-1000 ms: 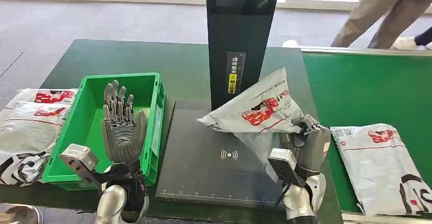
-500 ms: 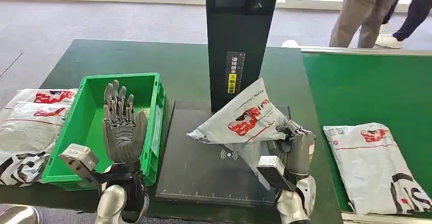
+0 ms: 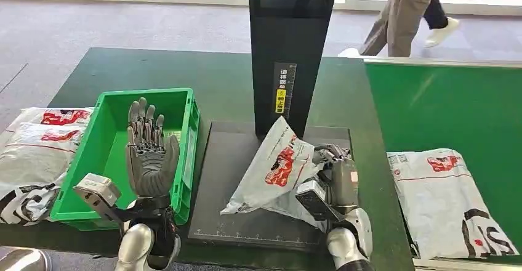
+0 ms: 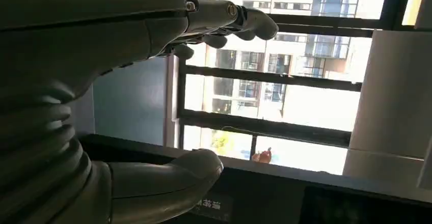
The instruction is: Moved the parcel from conveyor to table for the left to box.
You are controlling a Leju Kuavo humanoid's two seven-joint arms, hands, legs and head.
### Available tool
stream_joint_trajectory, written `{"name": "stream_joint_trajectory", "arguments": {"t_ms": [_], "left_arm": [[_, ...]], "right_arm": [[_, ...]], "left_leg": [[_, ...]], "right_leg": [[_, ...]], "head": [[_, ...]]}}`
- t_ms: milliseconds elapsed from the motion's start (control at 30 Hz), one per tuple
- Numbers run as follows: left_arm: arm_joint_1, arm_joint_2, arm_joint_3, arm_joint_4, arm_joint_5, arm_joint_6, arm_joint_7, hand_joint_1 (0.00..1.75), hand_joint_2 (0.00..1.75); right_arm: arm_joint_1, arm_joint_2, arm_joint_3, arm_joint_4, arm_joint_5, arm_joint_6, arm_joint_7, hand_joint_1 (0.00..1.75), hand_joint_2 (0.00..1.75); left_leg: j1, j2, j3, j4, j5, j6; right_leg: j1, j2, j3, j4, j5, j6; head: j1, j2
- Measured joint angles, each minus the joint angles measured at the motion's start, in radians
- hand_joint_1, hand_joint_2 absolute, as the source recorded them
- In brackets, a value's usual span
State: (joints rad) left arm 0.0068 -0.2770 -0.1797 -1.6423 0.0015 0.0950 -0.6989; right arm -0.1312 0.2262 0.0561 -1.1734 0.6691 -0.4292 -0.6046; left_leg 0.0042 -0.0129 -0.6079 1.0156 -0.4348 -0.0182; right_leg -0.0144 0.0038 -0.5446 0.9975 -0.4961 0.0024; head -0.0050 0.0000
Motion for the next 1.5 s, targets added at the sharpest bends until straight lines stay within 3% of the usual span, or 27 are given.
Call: {"name": "stream_joint_trajectory", "arguments": {"t_ms": [700,1500], "left_arm": [[0.001,0.000,0.002,-0.001,0.000,-0.002,0.000,0.00,1.75],[0.012,0.000,0.019,-0.042,-0.042,0.022,0.000,0.00,1.75]], "right_arm": [[-0.060,-0.010,-0.009,0.129,0.042,0.050,0.088,0.00,0.00],[-0.051,0.006,-0.055,0.104,-0.042,0.112,0.061,0.00,0.00]], "left_leg": [[0.000,0.000,0.000,0.000,0.000,0.000],[0.000,0.000,0.000,0.000,0.000,0.000]], "right_leg": [[0.000,0.000,0.000,0.000,0.000,0.000],[0.000,0.000,0.000,0.000,0.000,0.000]], "head": [[0.000,0.000],[0.000,0.000]]}}
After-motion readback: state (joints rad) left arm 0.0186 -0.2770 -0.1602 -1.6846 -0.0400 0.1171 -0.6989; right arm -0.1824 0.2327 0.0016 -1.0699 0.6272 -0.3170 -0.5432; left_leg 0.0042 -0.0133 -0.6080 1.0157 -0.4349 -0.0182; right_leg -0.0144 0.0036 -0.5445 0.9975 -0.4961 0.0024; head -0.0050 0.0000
